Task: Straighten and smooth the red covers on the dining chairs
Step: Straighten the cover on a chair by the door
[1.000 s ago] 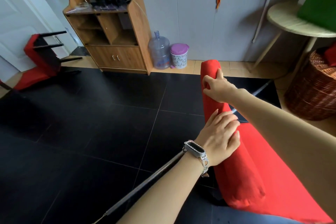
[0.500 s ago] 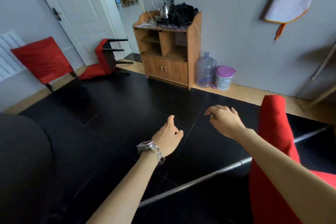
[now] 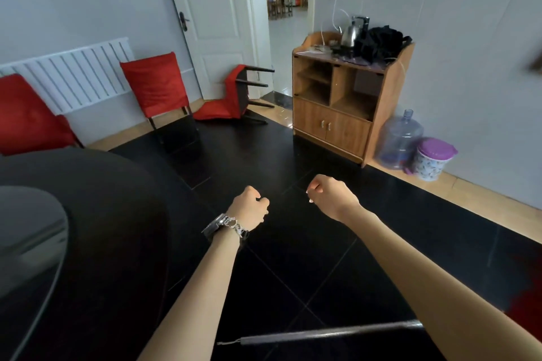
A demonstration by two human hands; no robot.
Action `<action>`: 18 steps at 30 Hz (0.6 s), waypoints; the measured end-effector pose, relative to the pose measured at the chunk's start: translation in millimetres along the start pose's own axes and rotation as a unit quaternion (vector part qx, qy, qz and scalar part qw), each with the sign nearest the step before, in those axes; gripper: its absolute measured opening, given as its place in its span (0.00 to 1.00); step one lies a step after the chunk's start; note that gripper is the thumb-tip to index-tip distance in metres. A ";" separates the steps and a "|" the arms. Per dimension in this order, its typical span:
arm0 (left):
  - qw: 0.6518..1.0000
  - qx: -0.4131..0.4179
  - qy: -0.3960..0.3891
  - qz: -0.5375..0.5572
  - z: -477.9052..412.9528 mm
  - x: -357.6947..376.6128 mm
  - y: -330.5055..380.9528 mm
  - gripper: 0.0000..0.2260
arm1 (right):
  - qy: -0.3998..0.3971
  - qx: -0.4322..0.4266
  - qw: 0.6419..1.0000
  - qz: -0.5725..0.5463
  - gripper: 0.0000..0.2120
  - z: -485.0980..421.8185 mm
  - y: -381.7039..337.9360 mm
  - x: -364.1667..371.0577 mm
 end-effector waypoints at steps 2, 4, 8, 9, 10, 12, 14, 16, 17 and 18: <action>1.000 0.000 0.012 0.006 -7.8 -15.0 -9.0 0.09 | 0.004 -0.006 1.000 -0.012 0.11 -12.0 -16.7 6.9; 1.000 -0.002 0.020 0.011 -16.8 -26.4 -15.9 0.08 | -0.004 -0.010 1.000 -0.010 0.12 -24.5 -30.5 13.2; 0.999 -0.011 0.032 0.019 -41.2 -40.8 -21.3 0.03 | -0.014 -0.012 1.000 -0.004 0.13 -54.4 -46.9 18.8; 0.999 -0.011 0.035 0.021 -48.7 -42.9 -20.8 0.04 | -0.016 -0.014 1.000 -0.004 0.13 -63.4 -48.8 19.1; 0.999 -0.012 0.039 0.023 -56.7 -44.1 -19.8 0.06 | -0.020 -0.015 1.000 -0.005 0.13 -73.0 -50.0 19.2; 0.998 -0.022 0.046 0.041 -74.7 -44.7 -17.5 0.07 | -0.030 -0.015 0.999 -0.009 0.13 -94.0 -49.9 18.2; 0.995 -0.032 0.059 0.070 -96.0 -44.1 -13.5 0.04 | -0.037 -0.018 0.999 -0.020 0.12 -118.3 -46.7 15.2; 0.992 -0.035 0.076 0.098 -120.6 -43.9 -5.7 0.04 | -0.042 -0.022 0.998 -0.038 0.11 -144.7 -41.3 11.2; 0.990 -0.036 0.086 0.109 -133.7 -44.3 -0.8 0.05 | -0.045 -0.024 0.998 -0.045 0.11 -158.4 -38.8 8.5; 0.987 -0.037 0.097 0.119 -147.3 -45.0 5.1 0.05 | -0.048 -0.028 0.997 -0.051 0.10 -172.6 -36.3 4.8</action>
Point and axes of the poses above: each hand's wrist, its own z-axis away from the middle knuckle, its own x-axis out of the palm, y = z × x, the point moved 4 cm from there along -z, towards the middle knuckle, and after that the axes turned 3 degrees about -y, right-handed, at the moved point
